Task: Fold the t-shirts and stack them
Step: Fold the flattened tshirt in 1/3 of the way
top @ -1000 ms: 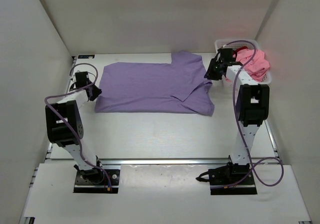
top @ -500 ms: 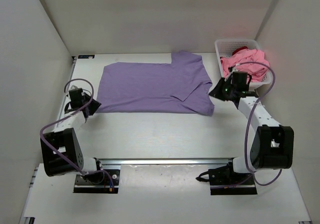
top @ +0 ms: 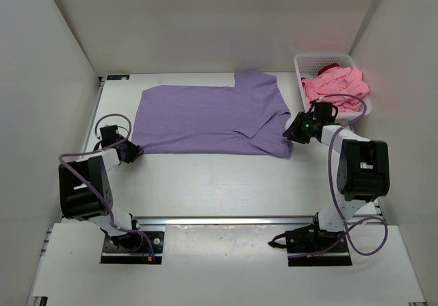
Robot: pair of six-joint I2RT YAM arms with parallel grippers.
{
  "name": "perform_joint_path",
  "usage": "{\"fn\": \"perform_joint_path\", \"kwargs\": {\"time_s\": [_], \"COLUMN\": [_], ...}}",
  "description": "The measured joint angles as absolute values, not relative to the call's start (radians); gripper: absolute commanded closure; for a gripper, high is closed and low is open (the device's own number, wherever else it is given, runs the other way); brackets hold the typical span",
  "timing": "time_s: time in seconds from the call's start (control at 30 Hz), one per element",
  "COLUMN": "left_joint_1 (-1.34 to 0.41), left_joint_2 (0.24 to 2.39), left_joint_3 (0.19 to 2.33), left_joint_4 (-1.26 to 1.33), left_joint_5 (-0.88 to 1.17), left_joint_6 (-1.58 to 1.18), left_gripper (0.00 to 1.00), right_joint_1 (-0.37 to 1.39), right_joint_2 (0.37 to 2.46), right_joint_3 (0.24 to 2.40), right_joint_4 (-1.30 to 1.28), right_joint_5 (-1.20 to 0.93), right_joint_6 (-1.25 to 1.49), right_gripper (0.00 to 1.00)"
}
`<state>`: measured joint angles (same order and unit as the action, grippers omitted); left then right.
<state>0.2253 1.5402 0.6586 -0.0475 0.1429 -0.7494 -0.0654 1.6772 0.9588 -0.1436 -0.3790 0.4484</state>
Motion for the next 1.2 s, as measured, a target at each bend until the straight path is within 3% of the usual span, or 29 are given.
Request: {"fn": "perform_joint_path", "kwargs": {"time_s": [0.57,0.6,0.67,0.77,0.8,1.1,1.13,1.17,1.2], "left_joint_1": [0.216,0.216,0.216,0.219,0.219,0.220,0.220,0.220,0.220], "left_joint_2": [1.575,1.577,1.582,1.596,1.603,1.609,1.609,1.609,1.609], "left_joint_3": [0.689,0.689,0.690,0.694,0.699,0.731,0.731,0.731,0.731], "left_joint_4": [0.002,0.004,0.009,0.007,0.006,0.000,0.001,0.001,0.001], "left_joint_5": [0.150,0.150,0.150,0.150,0.150,0.148,0.148,0.148,0.148], "left_joint_6": [-0.763,-0.763,-0.764,-0.763,-0.761,-0.752,-0.752,-0.751,-0.751], "left_gripper": [0.84,0.87,0.91,0.99,1.00,1.00,1.00,1.00,1.00], "right_joint_1": [-0.061,-0.061,-0.061,-0.061,-0.061,-0.060,-0.059,-0.056,-0.053], "right_joint_2": [1.785,1.785,1.785,1.791,1.797,1.801,1.802,1.802,1.801], "right_joint_3": [0.995,0.995,0.995,1.000,1.003,1.058,1.073,1.093,1.108], "right_joint_4": [-0.097,-0.096,-0.094,-0.092,-0.092,-0.119,-0.127,-0.140,-0.144], "right_joint_5": [-0.405,-0.408,-0.412,-0.427,-0.429,-0.427,-0.426,-0.419,-0.410], "right_joint_6": [0.459,0.459,0.457,0.460,0.458,0.457,0.454,0.450,0.445], "right_gripper": [0.67,0.70,0.86,1.00,1.00,0.99,0.96,0.86,0.82]}}
